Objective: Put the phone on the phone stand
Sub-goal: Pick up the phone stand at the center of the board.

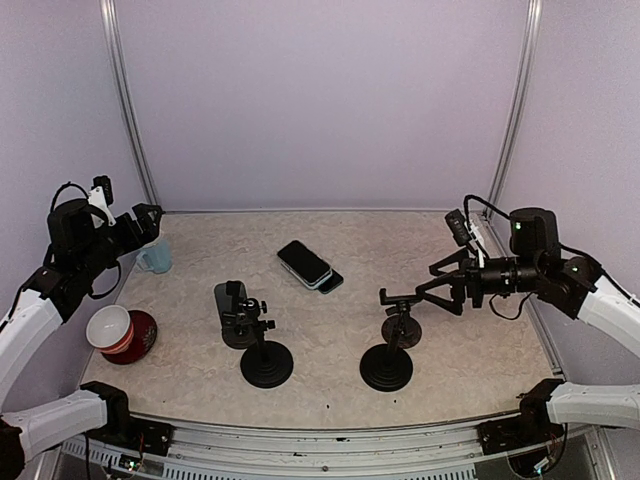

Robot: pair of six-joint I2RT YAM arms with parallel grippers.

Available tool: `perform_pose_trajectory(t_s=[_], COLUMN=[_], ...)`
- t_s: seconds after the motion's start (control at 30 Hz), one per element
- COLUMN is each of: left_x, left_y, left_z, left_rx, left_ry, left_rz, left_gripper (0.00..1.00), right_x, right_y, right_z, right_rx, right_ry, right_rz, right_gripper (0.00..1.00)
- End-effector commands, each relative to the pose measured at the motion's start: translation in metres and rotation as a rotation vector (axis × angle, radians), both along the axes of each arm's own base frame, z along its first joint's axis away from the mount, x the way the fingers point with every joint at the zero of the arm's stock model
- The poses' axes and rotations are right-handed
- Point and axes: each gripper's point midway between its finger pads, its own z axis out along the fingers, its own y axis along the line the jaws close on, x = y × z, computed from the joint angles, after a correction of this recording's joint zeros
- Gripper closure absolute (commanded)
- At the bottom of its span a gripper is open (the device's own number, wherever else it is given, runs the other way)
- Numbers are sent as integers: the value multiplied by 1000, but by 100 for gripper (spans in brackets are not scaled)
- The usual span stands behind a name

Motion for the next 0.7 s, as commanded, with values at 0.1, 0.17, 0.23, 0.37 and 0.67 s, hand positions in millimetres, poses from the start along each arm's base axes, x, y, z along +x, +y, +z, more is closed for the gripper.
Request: perform_pose_trajectory(t_s=[0.1, 0.17, 0.23, 0.37, 0.67], left_x=[0, 0, 0, 0, 0], left_y=[0, 0, 0, 0, -1], left_z=[2, 2, 2, 3, 3], left_rx=[-17, -17, -17, -18, -18], left_ry=[-17, -18, -18, -21, -19], left_rz=[-3, -3, -5, -6, -9], left_gripper=[1, 1, 1, 1, 1], right_x=[-3, -2, -2, 1, -1], right_y=[19, 22, 24, 25, 24], right_z=[6, 7, 6, -4, -10], right_rx=[11, 10, 3, -38, -60], right_ry=[20, 26, 36, 73, 93], right_rz=[127, 147, 161, 174, 186], right_gripper=[2, 4, 6, 9, 13])
